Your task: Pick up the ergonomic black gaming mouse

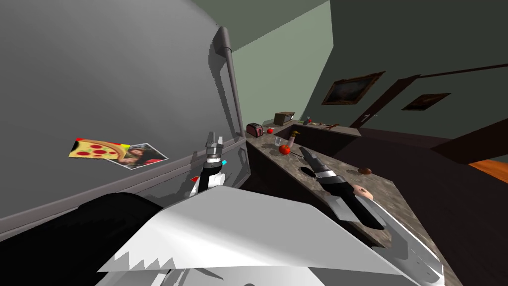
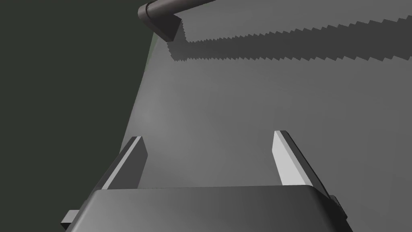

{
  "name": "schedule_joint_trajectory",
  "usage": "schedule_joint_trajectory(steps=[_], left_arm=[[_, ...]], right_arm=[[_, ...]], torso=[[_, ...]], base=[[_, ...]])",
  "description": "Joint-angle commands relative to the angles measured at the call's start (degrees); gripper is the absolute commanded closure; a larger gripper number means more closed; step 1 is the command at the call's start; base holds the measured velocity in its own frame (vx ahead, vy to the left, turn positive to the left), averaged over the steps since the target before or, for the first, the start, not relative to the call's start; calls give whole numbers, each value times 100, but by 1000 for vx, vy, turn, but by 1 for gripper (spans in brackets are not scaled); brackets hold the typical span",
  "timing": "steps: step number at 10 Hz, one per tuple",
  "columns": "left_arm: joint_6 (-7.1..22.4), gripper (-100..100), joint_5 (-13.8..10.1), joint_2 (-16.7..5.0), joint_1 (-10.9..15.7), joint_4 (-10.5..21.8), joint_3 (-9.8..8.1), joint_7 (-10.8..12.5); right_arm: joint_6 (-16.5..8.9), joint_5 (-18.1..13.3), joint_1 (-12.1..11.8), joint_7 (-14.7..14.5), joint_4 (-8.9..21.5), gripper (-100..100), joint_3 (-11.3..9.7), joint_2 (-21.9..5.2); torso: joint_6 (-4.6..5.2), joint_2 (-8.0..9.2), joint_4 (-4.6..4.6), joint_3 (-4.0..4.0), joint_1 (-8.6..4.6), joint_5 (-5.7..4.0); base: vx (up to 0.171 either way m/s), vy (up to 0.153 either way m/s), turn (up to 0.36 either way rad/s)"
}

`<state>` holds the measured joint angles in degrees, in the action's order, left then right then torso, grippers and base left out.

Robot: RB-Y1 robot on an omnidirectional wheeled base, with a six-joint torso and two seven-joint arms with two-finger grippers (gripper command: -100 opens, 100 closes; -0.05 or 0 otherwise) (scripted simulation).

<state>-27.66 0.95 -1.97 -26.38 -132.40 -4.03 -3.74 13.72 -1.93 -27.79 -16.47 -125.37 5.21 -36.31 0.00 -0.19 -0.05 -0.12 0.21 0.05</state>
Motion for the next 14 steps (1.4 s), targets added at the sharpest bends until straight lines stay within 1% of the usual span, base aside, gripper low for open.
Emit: schedule_joint_trajectory(steps=[1,2,3,4,5,6,7,8,9,10,11,12,13,14], left_arm=[[0,0,0,0,0,0,0,0],[0,0,0,0,0,0,0,0],[0,0,0,0,0,0,0,0],[0,0,0,0,0,0,0,0],[0,0,0,0,0,0,0,0],[0,0,0,0,0,0,0,0],[0,0,0,0,0,0,0,0],[0,0,0,0,0,0,-1,0],[0,0,0,0,0,0,0,0],[0,0,0,0,0,0,-1,0],[0,0,0,0,0,0,0,0],[0,0,0,0,0,0,-1,0],[0,0,0,0,0,0,0,0],[0,0,0,-1,0,0,-1,0]], right_arm=[[-25,-23,-29,-26,21,-100,31,-189],[-65,-91,-62,-76,103,-100,52,-409],[-65,-91,-62,-76,103,-100,52,-487],[-99,-167,-103,-116,196,-100,61,-713],[-99,-167,-103,-116,196,-100,61,-797],[-125,-251,-154,-146,299,-100,57,-1012],[-125,-251,-154,-146,299,-100,57,-1117],[-143,-341,-214,-166,412,-100,41,-1326],[-143,-341,-214,-166,412,-100,41,-1443],[-154,-438,-283,-177,534,-100,12,-1645],[-154,-438,-283,-177,534,-100,12,-1772],[-157,-540,-359,-177,664,-100,-29,-1973],[-157,-540,-359,-177,664,-100,-29,-2104],[-154,-648,-443,-169,801,-100,-81,-2316]], torso=[[0,0,0,0,0,0],[2,3,1,2,-3,0],[0,3,1,2,-3,0],[2,6,1,3,-7,-1],[0,3,1,2,-6,-1],[2,4,1,2,-11,-2],[0,3,1,2,-9,-2],[3,8,1,4,-12,-2],[1,9,2,5,-14,-3],[2,11,2,6,-15,-4],[1,11,2,6,-15,-3],[3,12,3,7,-15,-4],[1,13,3,7,-16,-4],[3,15,3,8,-18,-4]], base=[[49,42,38],[50,43,80],[43,31,42],[55,35,82],[49,20,49],[49,28,102],[38,20,46],[38,12,87],[29,9,50],[32,13,102],[29,9,48],[27,7,87],[22,-1,59],[20,-7,120]])
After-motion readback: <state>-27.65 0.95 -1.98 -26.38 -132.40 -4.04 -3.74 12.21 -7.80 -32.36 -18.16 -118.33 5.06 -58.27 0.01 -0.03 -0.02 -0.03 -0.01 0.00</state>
